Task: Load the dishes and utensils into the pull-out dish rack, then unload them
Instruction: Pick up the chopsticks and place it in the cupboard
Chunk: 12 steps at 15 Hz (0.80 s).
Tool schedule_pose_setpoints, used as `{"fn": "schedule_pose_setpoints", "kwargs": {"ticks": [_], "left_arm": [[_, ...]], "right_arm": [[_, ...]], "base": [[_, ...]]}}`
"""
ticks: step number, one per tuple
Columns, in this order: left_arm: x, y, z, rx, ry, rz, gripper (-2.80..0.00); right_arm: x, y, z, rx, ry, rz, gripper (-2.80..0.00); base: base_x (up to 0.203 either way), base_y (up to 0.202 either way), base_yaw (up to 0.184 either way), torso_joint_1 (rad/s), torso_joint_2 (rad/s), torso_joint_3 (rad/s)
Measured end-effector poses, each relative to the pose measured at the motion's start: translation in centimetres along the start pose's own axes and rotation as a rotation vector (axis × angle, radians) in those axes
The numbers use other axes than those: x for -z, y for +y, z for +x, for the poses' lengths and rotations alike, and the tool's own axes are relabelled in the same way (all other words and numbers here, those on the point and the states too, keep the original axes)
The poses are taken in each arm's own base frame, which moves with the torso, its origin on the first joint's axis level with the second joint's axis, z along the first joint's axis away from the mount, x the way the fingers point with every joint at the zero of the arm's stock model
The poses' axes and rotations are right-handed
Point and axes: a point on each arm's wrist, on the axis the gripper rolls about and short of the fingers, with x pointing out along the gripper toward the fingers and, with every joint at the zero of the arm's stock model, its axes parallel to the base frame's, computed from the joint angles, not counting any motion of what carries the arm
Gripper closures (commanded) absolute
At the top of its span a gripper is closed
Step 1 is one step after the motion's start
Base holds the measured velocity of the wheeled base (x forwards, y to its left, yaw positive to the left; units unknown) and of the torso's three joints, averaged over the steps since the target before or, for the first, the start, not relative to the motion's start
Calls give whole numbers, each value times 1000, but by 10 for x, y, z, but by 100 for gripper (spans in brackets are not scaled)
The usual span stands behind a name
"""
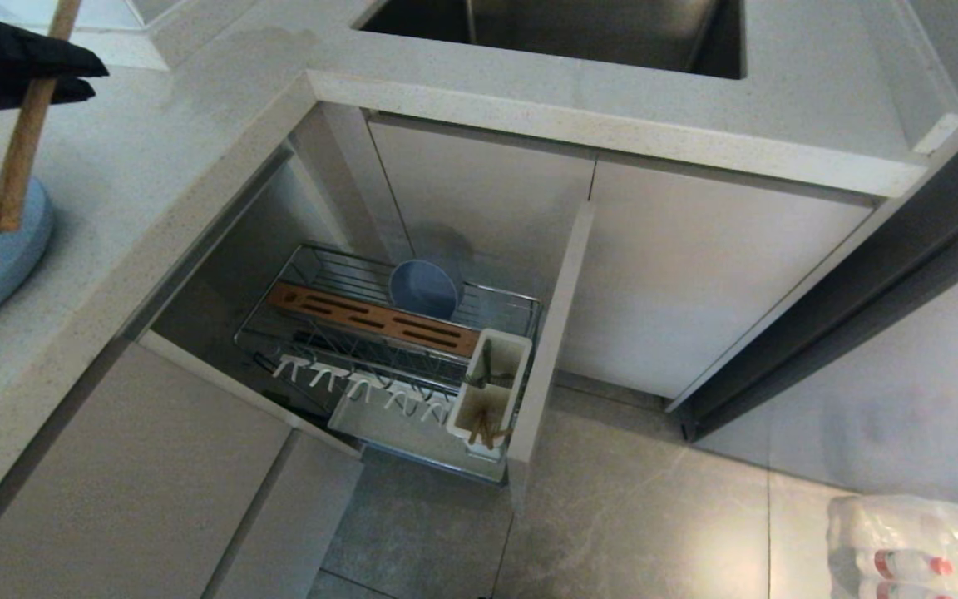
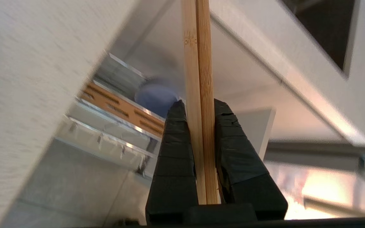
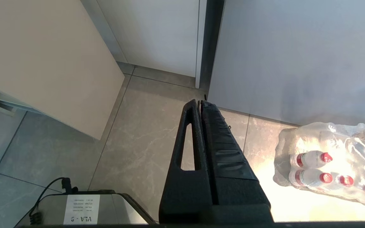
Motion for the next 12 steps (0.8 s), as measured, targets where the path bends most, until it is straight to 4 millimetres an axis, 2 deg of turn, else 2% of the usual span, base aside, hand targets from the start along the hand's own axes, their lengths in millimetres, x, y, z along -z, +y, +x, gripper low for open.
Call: {"fn": "schedule_pose_setpoints", "kwargs": {"ticks": [4,12], "left_arm": [[14,-3,23,15,91,10,0],[48,-21,72,67,268,41,0]], "right_arm": [[0,0,0,0,0,0,0],[0,0,0,0,0,0,0]], "base": [[0,0,0,0,0,0],[0,0,0,0,0,0]]}}
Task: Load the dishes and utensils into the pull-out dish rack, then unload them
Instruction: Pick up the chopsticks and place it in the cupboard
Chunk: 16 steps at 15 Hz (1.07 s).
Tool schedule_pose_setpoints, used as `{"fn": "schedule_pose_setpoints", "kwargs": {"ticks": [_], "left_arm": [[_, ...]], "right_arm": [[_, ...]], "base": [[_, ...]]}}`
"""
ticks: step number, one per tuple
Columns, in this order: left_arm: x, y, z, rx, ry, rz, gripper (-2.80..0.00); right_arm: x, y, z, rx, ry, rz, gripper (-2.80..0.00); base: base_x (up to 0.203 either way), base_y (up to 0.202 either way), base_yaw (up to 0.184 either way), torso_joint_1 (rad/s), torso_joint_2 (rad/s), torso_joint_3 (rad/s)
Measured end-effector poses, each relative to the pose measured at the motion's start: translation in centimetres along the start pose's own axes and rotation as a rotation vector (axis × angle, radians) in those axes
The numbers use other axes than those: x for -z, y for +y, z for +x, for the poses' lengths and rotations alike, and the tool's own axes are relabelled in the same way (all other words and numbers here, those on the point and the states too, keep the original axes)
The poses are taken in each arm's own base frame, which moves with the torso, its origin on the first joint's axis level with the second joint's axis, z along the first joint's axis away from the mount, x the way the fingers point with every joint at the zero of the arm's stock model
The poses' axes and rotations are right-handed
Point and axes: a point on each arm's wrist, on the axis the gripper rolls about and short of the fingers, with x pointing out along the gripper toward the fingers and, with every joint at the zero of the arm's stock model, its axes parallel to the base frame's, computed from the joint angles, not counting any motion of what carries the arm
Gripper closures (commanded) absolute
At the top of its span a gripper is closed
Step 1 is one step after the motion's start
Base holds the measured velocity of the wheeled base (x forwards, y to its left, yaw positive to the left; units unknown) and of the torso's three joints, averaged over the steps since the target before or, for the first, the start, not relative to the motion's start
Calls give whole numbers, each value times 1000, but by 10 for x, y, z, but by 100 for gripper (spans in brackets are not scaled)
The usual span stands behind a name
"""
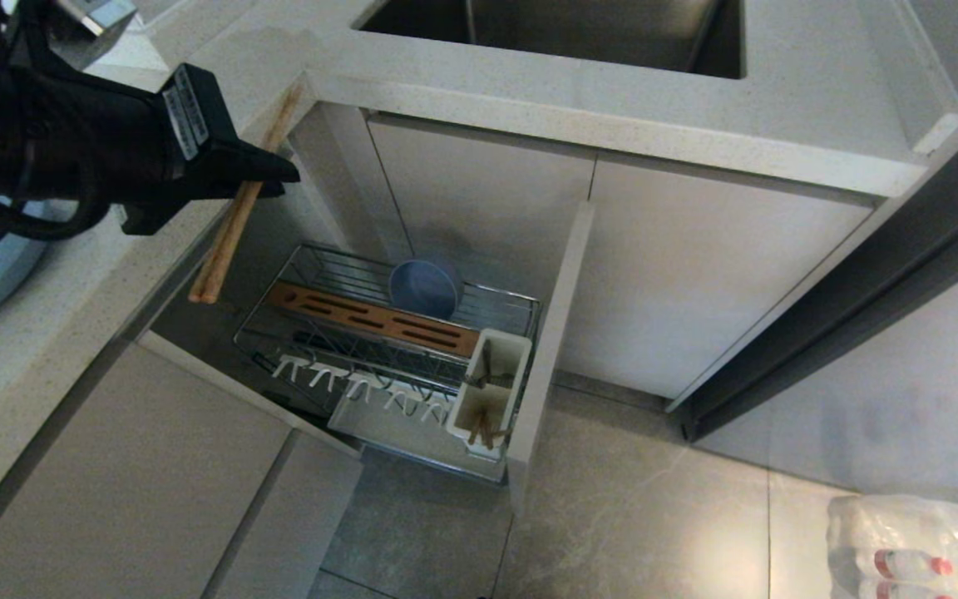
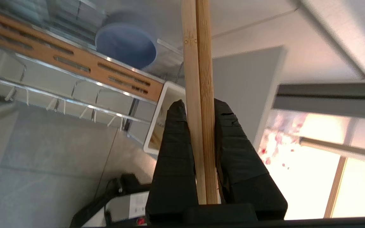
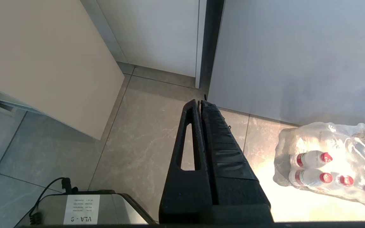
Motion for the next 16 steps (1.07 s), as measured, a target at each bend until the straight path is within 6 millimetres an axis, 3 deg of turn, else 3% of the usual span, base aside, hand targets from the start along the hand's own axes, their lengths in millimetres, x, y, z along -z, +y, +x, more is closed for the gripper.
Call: {"fn": "schedule_pose_setpoints", "kwargs": {"ticks": [5,10,16], "left_arm": [[20,4,40,-63,178,8,0],[39,9,59,-132,344,13,0],[63,-3,80,-99,502,40,0]], "right_arm": [[0,0,0,0,0,0,0],[0,0,0,0,0,0,0],[0,0,0,0,0,0,0]], "base": [[0,0,0,0,0,0],[0,0,0,0,0,0],[0,0,0,0,0,0]]}}
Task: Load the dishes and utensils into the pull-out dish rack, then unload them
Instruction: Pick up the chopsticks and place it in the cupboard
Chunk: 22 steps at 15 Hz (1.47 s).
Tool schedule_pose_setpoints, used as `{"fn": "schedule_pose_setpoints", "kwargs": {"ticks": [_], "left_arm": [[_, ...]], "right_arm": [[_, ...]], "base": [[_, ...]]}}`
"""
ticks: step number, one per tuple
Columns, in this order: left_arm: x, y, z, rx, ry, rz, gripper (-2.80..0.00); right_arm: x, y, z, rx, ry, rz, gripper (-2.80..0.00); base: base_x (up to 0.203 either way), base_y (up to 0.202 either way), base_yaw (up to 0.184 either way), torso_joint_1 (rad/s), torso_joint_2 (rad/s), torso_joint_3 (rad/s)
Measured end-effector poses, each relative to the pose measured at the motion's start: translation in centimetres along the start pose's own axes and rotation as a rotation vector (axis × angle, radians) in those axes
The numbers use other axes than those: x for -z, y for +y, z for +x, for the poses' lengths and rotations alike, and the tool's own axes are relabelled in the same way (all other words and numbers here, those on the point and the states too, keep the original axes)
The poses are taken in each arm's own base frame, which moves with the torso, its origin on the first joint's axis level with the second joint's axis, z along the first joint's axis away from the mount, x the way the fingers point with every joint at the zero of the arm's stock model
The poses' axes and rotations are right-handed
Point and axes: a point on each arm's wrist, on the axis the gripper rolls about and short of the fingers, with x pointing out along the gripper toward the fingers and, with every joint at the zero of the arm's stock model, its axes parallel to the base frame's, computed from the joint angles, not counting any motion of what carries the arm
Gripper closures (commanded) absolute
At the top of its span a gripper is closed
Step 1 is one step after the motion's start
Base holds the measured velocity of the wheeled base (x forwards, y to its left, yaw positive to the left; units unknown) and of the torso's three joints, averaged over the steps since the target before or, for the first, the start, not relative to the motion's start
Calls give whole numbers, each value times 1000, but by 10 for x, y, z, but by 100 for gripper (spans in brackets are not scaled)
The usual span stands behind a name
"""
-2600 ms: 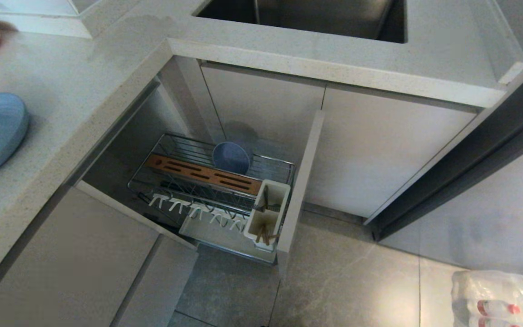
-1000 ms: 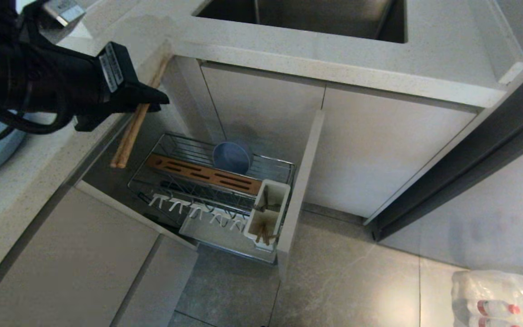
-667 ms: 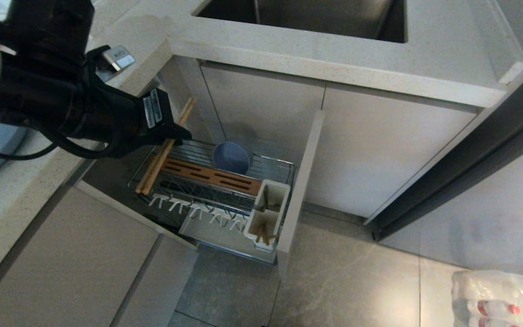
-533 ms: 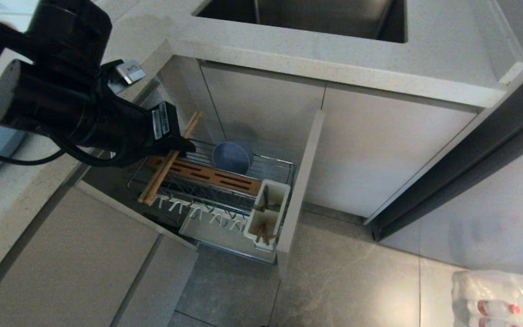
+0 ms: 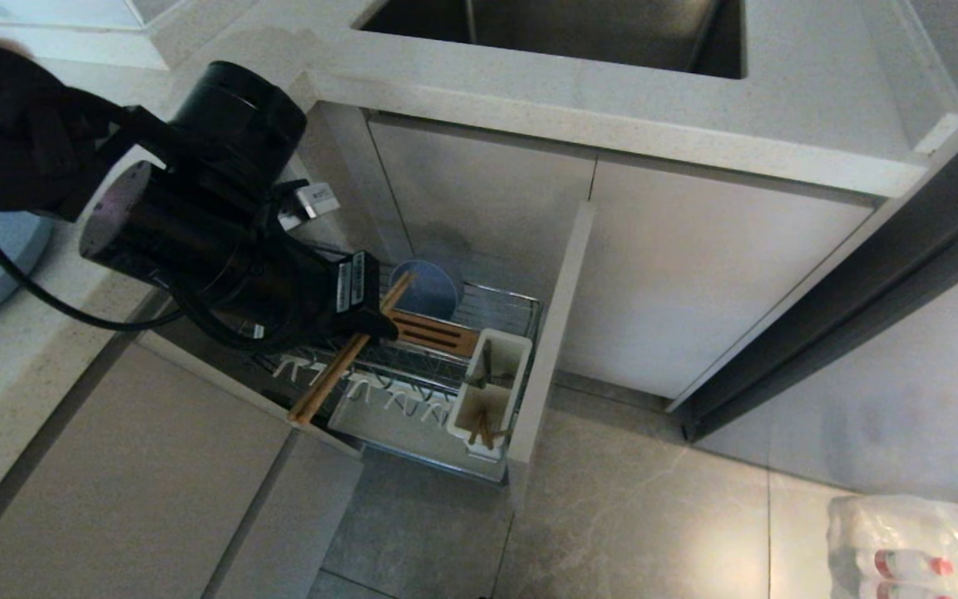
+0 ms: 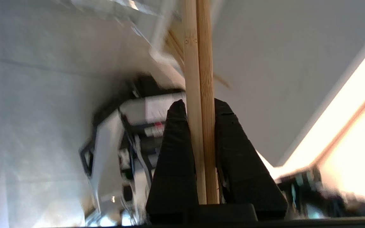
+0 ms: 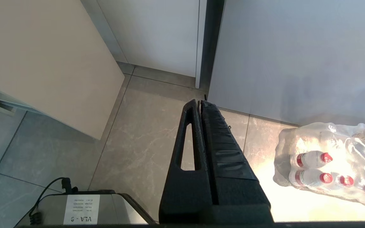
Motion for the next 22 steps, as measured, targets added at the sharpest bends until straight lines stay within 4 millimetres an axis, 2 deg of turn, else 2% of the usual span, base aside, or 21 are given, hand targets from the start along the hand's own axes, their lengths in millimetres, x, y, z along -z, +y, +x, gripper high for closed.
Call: {"fn": "schedule_pose_setpoints", "kwargs": {"ticks": [6,13,18,22], "left_arm": [[18,-13,24,-31,197,27,0],[29,-25,70,-14,372,-18,0],[34,-24,104,-50,441,-33,0],[31,-15,129,-76,451,-56,0]], "right_arm": [[0,0,0,0,0,0,0],[0,0,0,0,0,0,0],[0,0,0,0,0,0,0],[0,0,0,0,0,0,0]], "base": [[0,0,0,0,0,0],[0,0,0,0,0,0],[0,0,0,0,0,0],[0,0,0,0,0,0]]}}
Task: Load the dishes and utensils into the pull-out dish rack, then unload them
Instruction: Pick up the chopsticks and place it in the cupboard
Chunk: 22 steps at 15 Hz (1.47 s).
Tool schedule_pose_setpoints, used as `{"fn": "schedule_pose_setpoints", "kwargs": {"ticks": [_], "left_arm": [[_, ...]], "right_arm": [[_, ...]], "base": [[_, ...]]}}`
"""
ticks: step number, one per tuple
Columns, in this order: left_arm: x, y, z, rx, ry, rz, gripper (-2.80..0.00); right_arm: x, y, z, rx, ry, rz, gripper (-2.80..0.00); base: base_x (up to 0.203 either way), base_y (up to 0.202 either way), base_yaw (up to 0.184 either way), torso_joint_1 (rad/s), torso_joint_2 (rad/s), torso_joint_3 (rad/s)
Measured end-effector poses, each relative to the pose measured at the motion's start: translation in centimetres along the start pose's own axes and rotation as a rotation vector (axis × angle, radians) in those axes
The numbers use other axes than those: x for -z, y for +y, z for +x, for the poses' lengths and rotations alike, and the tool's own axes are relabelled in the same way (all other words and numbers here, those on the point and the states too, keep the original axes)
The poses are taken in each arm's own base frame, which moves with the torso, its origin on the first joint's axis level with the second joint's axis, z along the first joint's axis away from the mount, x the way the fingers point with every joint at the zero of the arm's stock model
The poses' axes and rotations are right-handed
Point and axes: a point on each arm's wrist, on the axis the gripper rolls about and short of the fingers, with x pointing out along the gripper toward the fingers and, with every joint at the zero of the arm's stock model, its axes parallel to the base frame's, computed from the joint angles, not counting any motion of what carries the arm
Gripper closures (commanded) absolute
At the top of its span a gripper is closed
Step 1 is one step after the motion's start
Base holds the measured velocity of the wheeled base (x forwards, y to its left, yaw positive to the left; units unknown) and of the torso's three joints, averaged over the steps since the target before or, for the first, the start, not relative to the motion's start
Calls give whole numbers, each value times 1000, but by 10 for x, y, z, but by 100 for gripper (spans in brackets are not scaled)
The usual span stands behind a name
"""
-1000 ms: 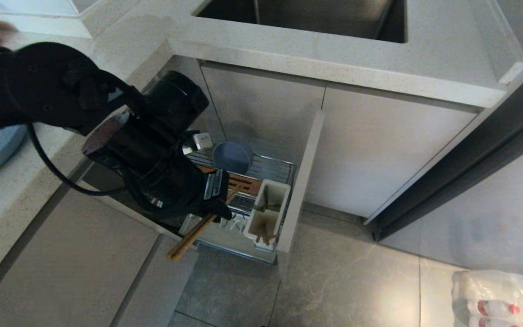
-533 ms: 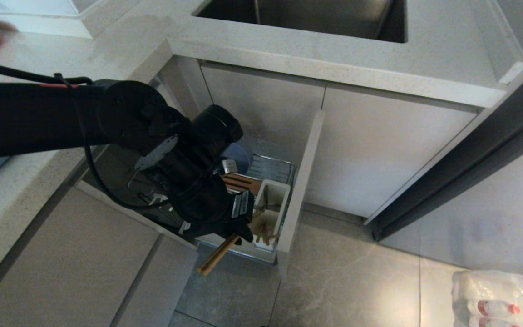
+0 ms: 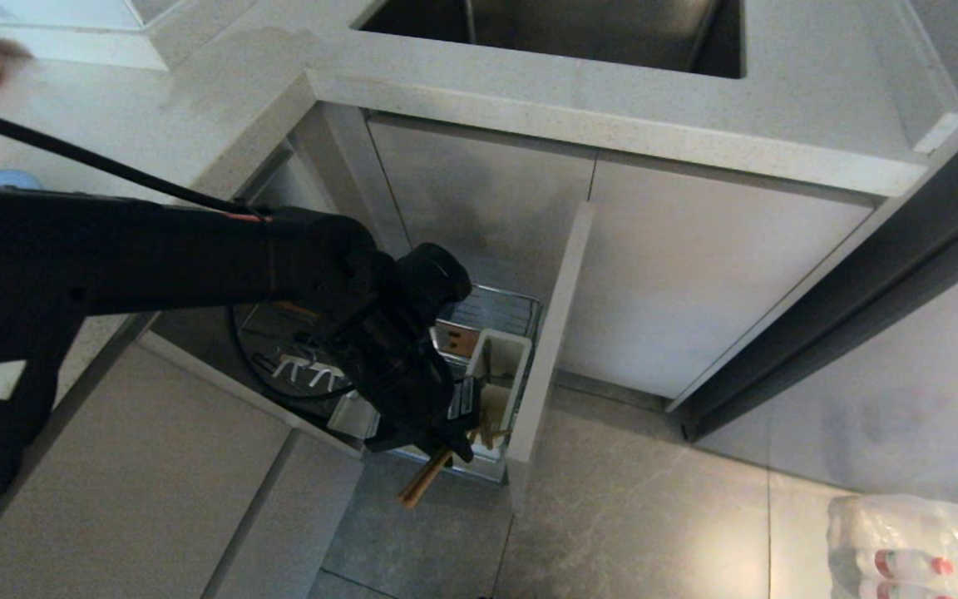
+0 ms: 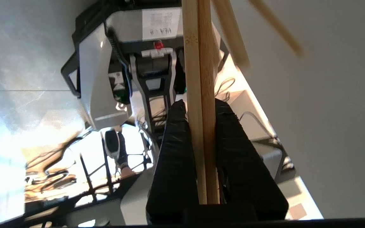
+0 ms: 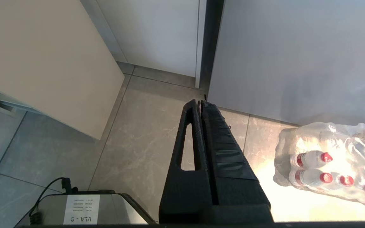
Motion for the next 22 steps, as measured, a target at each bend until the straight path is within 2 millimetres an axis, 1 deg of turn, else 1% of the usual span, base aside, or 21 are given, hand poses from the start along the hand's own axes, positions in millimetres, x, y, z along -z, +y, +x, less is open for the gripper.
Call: {"fn": "schedule_pose_setpoints", "kwargs": {"ticks": [5,8,11,22], "left_arm": [[-17,9,13,11,-40,-22,0],[-23,11,19,38,-47,-23,0],[-26,13,23,85,-20,-29,0],[-41,19,48,106,15,-57,0]], "right_arm": [[0,0,0,0,0,0,0],[0,0,0,0,0,0,0],[0,0,0,0,0,0,0],[0,0,0,0,0,0,0]], "base": [[0,0,0,0,0,0],[0,0,0,0,0,0],[0,0,0,0,0,0],[0,0,0,0,0,0]]}}
